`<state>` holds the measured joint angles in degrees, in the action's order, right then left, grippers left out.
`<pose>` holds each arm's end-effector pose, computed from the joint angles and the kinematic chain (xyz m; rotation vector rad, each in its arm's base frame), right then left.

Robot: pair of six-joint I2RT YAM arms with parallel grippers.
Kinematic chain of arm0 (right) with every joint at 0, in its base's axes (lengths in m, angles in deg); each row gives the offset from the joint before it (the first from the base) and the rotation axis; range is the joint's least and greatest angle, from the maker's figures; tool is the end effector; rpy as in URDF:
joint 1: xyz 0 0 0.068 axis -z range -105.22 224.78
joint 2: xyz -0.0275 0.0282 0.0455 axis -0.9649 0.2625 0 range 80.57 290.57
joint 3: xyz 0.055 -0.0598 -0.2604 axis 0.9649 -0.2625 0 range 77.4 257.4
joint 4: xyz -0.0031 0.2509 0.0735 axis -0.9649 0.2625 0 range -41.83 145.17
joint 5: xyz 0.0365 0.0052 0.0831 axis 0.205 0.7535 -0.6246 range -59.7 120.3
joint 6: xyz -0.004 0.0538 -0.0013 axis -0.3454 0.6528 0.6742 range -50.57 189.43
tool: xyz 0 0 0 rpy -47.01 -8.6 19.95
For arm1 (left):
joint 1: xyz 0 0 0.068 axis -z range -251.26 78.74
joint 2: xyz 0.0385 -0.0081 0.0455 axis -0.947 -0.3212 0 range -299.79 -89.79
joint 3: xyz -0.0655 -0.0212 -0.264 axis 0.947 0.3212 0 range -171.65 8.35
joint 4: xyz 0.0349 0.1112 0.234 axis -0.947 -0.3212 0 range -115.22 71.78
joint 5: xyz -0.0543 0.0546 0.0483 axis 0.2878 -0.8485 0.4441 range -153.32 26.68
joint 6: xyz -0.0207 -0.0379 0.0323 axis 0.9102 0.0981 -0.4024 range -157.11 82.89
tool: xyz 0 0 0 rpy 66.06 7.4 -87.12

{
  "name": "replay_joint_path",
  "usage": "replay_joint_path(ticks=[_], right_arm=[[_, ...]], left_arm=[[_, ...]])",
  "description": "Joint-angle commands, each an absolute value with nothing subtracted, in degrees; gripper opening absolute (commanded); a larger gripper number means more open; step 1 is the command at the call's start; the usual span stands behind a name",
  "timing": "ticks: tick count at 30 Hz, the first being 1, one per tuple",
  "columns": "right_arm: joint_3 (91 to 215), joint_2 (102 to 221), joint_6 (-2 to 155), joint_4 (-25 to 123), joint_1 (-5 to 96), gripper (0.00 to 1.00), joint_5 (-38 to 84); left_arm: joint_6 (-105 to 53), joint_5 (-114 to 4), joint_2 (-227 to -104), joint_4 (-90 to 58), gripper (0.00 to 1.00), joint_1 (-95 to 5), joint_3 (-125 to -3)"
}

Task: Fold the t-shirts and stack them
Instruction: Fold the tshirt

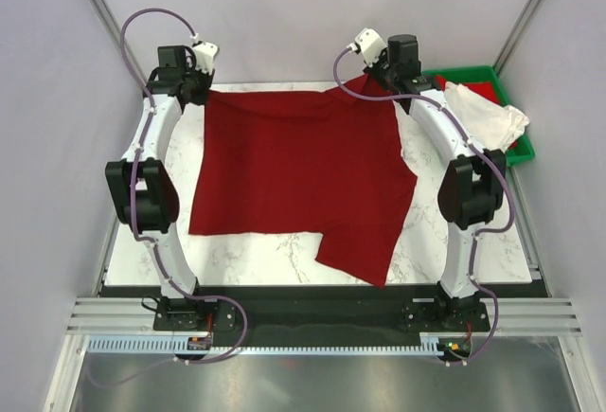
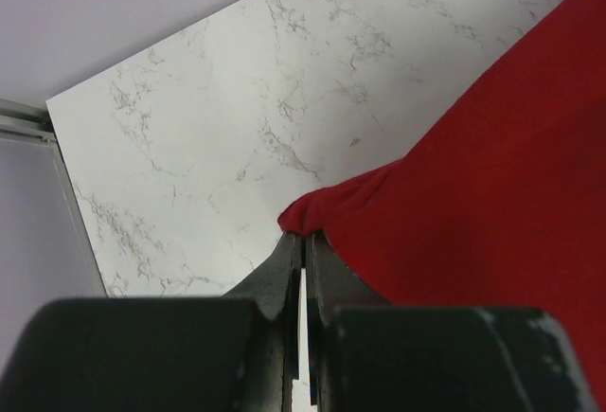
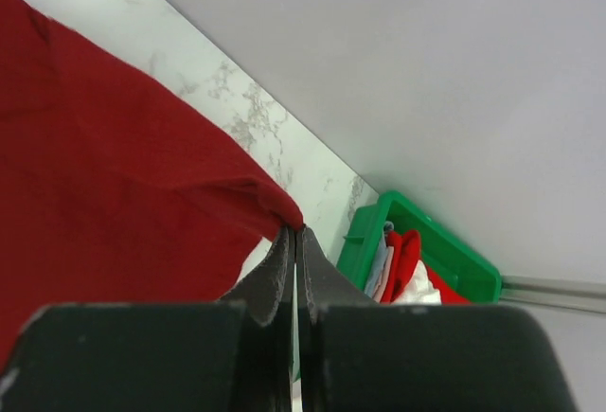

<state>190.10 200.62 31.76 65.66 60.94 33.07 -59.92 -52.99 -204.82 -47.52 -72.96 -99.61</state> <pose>0.4881 0.1187 0.3241 -0.8486 1.8304 -0.3138 0.4699 0.0074 0.3175 0.5000 2.1362 0.0417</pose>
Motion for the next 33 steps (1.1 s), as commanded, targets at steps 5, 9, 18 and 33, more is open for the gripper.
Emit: replay_joint_path(ticks=[5,9,18,33], right_arm=[[182.79,190.53,34.27,71.36,58.17,0.00,31.18],[179.09,186.67,34.71,73.48,57.64,0.00,31.62],[172.94,182.09,34.63,73.83,57.99,0.00,33.99],[165.48,174.62,37.17,76.99,59.58,0.00,31.98]], left_arm=[[-62.07,-50.22,-197.47,-46.43,0.02,-73.02,-91.85],[-62.51,-50.31,-194.83,-46.43,0.02,-73.11,-87.72],[-65.23,-53.38,-196.32,-44.50,0.02,-73.63,-86.21],[-75.52,-54.17,-198.52,-42.48,0.02,-74.51,-84.90]])
